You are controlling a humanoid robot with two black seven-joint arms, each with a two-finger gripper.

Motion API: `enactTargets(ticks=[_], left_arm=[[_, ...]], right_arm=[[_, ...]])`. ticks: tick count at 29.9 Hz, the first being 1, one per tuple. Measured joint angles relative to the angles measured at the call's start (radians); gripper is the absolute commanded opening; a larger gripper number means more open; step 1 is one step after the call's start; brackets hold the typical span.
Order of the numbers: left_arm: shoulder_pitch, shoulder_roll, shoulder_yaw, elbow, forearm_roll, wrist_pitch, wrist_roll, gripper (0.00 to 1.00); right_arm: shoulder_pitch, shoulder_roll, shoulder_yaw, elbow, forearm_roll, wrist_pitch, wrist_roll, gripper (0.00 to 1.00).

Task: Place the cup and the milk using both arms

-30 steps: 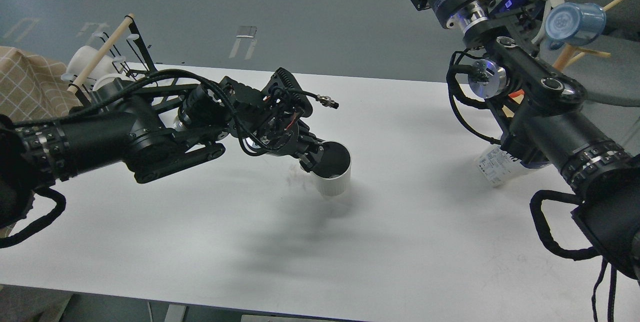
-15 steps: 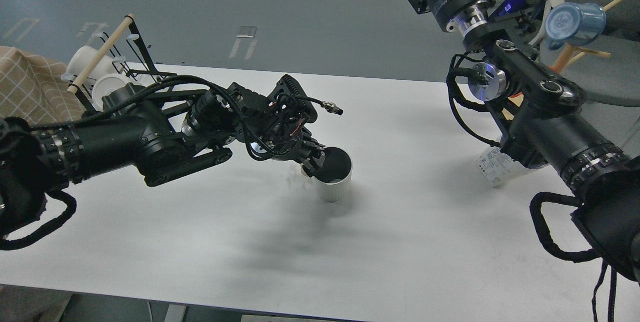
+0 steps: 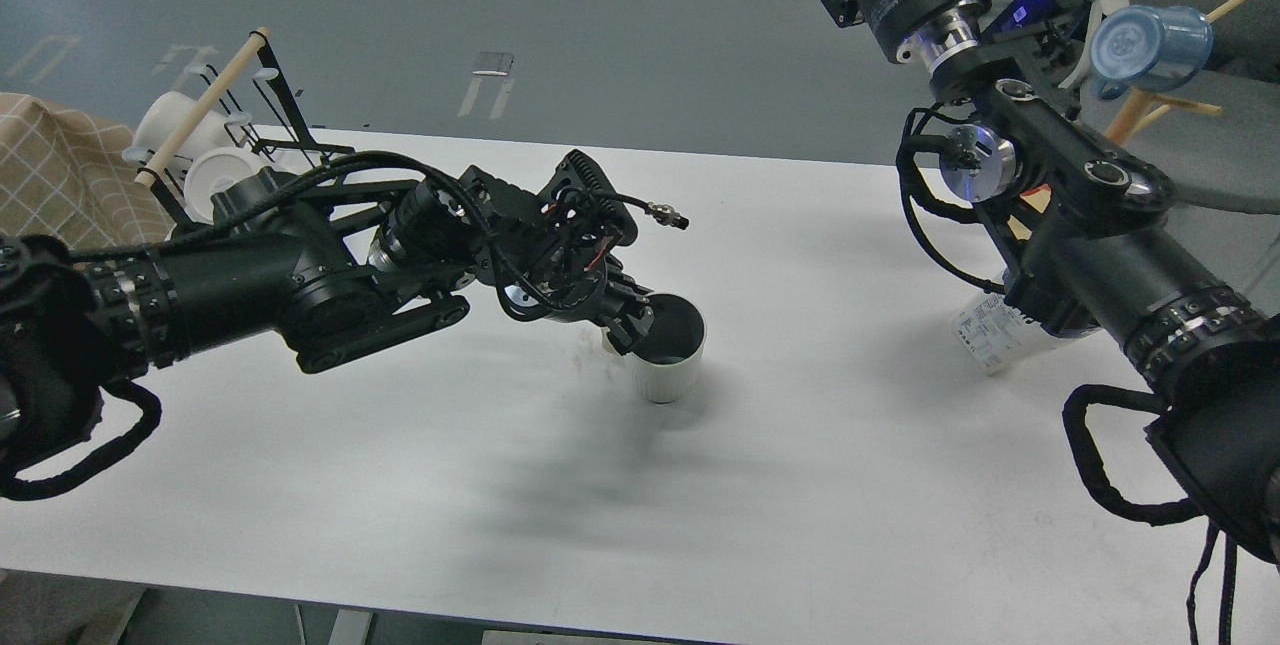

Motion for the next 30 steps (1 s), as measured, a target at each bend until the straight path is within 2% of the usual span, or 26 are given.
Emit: enactTargets(ticks=[1, 2, 5, 11, 19, 24, 30], left_arm=[[0.0, 0.0, 0.0, 0.0, 0.0, 0.0, -0.001, 0.63], [-0.002, 0.0, 0.0, 0.0, -0.001, 0.0, -0.003, 0.69], [-0.01, 0.0, -0.001, -0.002, -0.009, 0.0, -0.007, 0.79], [-0.053, 0.021, -0.008, -0.041, -0.088, 0.0, -0.01, 0.82], [-0.224, 0.182, -0.068, -0.096, -0.406, 0.0, -0.01, 0.93], [-0.236, 0.312, -0.223, -0.095, -0.681, 0.0, 0.004, 0.94], [-0.132, 0.439, -0.337, -0.071, -1.004, 0.0, 0.003, 0.94]], right_arm=[[-0.001, 0.0, 0.0, 0.0, 0.0, 0.0, 0.0, 1.0], [-0.002, 0.0, 0.0, 0.0, 0.0, 0.0, 0.0, 1.0], [-0.003, -0.001, 0.0, 0.002, 0.0, 0.0, 0.0, 1.0], [-0.004, -0.011, 0.0, 0.002, 0.0, 0.0, 0.0, 1.0], [0.006, -0.053, -0.008, 0.016, -0.005, 0.005, 0.0, 1.0], [0.061, -0.173, -0.114, 0.08, -0.017, 0.005, 0.0, 1.0], [0.157, -0.411, -0.322, 0.239, -0.057, -0.014, 0.0, 1.0]])
